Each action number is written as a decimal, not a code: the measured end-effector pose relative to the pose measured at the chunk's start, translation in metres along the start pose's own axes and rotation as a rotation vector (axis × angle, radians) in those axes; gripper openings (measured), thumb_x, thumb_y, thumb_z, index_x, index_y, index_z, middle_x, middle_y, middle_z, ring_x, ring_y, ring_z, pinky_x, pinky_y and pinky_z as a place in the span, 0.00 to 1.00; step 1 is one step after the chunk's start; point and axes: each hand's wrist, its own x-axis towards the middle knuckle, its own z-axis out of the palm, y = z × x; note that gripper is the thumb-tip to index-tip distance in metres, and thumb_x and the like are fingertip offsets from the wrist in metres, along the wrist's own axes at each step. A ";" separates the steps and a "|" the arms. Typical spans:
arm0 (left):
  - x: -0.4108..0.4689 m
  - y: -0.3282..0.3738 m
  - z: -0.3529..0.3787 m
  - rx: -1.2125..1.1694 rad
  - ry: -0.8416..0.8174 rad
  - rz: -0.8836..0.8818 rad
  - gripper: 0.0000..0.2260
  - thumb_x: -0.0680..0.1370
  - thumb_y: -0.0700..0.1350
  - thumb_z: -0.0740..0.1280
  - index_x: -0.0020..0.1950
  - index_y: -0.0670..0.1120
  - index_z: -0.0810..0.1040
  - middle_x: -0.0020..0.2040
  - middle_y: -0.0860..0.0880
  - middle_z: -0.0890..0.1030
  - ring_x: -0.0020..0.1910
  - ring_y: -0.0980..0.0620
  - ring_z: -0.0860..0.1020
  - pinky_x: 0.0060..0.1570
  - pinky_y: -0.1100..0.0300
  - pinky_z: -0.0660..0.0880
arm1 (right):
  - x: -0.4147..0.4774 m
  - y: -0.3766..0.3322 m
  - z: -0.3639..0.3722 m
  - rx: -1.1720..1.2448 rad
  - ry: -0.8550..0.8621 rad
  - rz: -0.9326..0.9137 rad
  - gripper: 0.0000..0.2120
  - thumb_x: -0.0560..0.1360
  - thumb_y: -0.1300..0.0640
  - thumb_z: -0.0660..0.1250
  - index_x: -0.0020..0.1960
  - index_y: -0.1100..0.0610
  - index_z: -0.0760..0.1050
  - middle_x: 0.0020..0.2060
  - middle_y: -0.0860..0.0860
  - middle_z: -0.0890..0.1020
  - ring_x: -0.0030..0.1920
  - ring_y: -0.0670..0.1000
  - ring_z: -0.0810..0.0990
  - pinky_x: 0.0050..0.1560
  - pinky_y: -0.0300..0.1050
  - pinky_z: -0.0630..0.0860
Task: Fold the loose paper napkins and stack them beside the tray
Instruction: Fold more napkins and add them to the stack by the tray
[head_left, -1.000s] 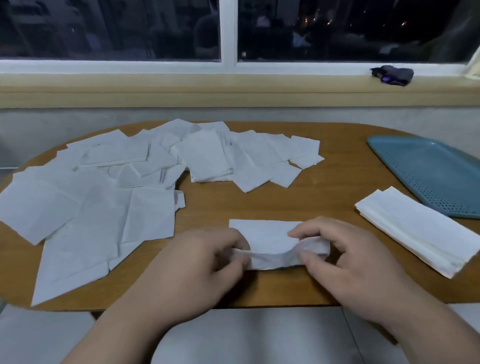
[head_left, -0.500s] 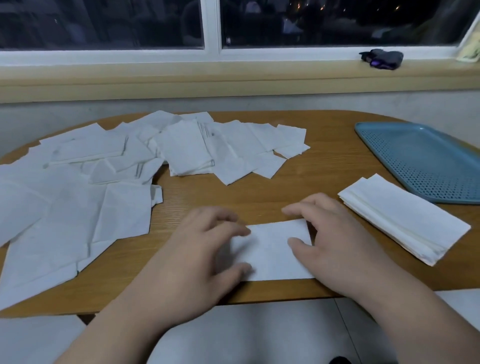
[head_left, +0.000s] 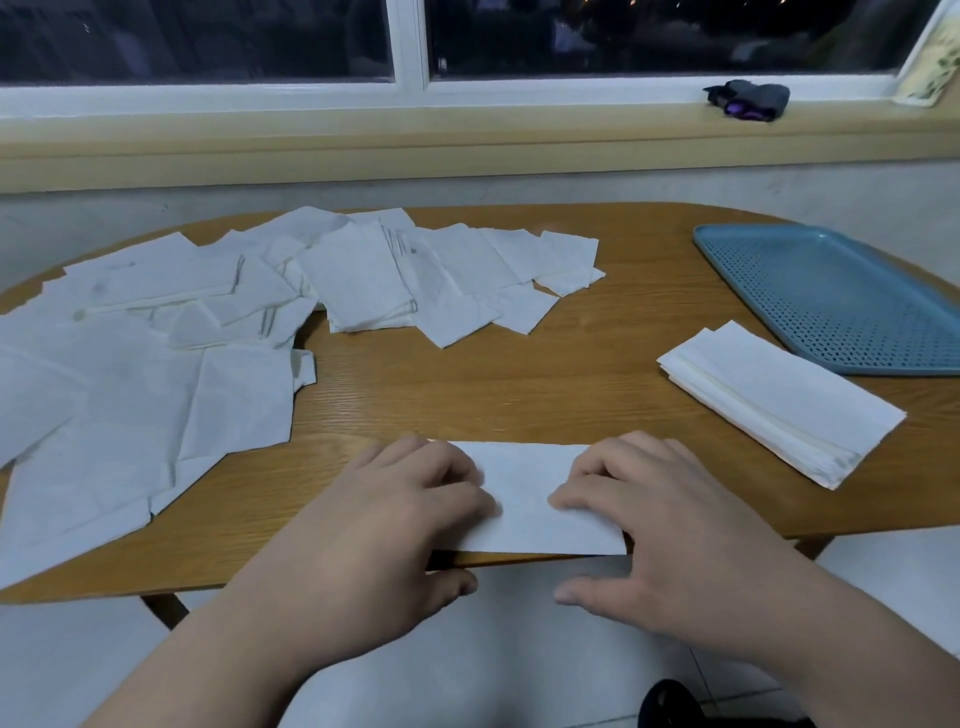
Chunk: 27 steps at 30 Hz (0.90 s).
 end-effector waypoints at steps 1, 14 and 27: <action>-0.001 0.001 -0.001 -0.005 0.009 0.003 0.19 0.69 0.63 0.64 0.59 0.62 0.75 0.57 0.64 0.72 0.58 0.59 0.73 0.54 0.57 0.75 | -0.002 -0.001 0.001 -0.017 0.020 -0.005 0.24 0.68 0.29 0.63 0.57 0.40 0.76 0.50 0.33 0.70 0.55 0.39 0.69 0.57 0.39 0.66; 0.021 0.023 -0.017 -0.264 0.126 -0.009 0.06 0.74 0.57 0.66 0.48 0.59 0.80 0.47 0.64 0.78 0.48 0.62 0.78 0.48 0.58 0.76 | -0.016 0.006 -0.022 0.260 0.208 0.174 0.06 0.75 0.50 0.65 0.39 0.46 0.75 0.38 0.41 0.79 0.45 0.46 0.75 0.40 0.36 0.70; 0.114 0.084 -0.010 -1.066 0.328 -0.518 0.05 0.78 0.47 0.70 0.45 0.53 0.86 0.41 0.54 0.87 0.41 0.54 0.86 0.42 0.55 0.80 | -0.030 0.064 -0.063 0.743 0.595 0.512 0.08 0.76 0.58 0.70 0.38 0.52 0.79 0.28 0.49 0.79 0.31 0.46 0.76 0.36 0.46 0.74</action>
